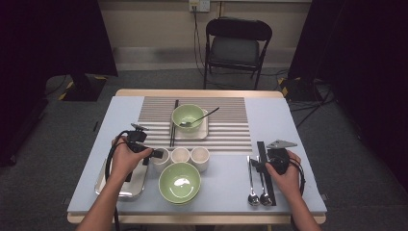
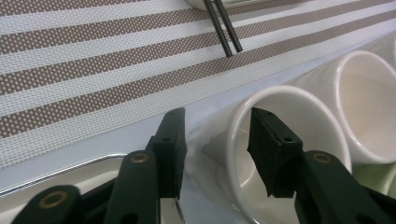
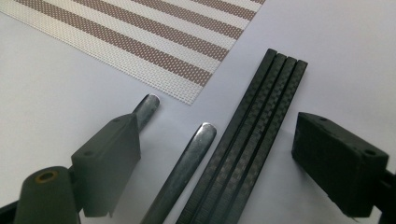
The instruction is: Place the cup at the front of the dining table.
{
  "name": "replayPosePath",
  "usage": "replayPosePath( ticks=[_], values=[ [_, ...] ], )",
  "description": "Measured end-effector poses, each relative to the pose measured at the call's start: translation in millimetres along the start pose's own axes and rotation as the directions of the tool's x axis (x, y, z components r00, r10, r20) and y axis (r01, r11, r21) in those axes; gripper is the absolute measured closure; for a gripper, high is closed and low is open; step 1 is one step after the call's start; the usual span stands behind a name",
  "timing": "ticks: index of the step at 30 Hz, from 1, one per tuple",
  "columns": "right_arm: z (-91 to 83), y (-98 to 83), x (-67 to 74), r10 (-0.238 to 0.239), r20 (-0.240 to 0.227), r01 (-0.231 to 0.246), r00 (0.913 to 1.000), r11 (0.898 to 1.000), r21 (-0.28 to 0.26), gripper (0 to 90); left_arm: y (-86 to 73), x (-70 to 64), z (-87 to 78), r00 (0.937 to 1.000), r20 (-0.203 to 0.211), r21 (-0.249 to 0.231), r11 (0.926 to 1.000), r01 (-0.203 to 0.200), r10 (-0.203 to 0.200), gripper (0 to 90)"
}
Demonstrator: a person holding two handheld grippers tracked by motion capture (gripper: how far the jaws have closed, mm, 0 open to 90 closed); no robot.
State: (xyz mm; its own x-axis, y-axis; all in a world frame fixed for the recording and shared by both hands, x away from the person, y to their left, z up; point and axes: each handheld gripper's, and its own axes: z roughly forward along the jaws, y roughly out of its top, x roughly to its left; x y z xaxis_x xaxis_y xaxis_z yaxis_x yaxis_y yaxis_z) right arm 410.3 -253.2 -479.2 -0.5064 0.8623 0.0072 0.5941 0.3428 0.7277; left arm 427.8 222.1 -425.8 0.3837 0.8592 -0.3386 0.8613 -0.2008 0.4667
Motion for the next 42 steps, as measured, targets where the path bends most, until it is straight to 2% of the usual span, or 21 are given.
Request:
replayPosePath(
  ticks=[6, 11, 19, 28, 36, 42],
  values=[
    [0.0, 0.1, 0.1, 0.001, 0.000, -0.001, 1.0000, 1.000, 0.000, 14.2, 0.1, -1.0, 0.2, 1.0000, 0.006, 0.002, 1.0000, -0.001, 0.001, 62.2],
    [-0.1, 0.1, 0.1, 0.001, 0.001, -0.001, 1.0000, 1.000, 0.001, 14.2, -0.1, -2.0, 0.7, 0.9999, -0.017, 0.017, 0.9998, -0.002, 0.003, 66.8],
    [0.0, 0.1, 0.0, 0.001, 0.000, -0.001, 1.0000, 1.000, 0.000, 14.2, -0.5, -1.8, 0.3, 0.9995, -0.030, 0.033, 0.9994, -0.003, 0.004, 70.6],
    [0.0, 0.0, 0.0, 0.001, 0.000, -0.001, 1.0000, 1.000, 0.000, 14.2, -0.8, -2.7, 0.3, 0.9992, -0.039, 0.033, 0.9995, 0.005, -0.004, 71.7],
    [0.0, 0.0, 0.0, 0.001, 0.000, -0.001, 1.0000, 1.000, 0.000, 14.2, -2.5, -1.2, -1.8, 0.9965, -0.083, 0.025, 0.9997, 0.004, -0.002, 77.0],
    [0.1, 0.1, 0.0, 0.001, -0.001, -0.001, 1.0000, 1.000, 0.000, 14.2, -4.0, -0.6, -2.3, 0.9960, -0.089, 0.019, 0.9998, 0.008, -0.007, 78.3]
  ],
)
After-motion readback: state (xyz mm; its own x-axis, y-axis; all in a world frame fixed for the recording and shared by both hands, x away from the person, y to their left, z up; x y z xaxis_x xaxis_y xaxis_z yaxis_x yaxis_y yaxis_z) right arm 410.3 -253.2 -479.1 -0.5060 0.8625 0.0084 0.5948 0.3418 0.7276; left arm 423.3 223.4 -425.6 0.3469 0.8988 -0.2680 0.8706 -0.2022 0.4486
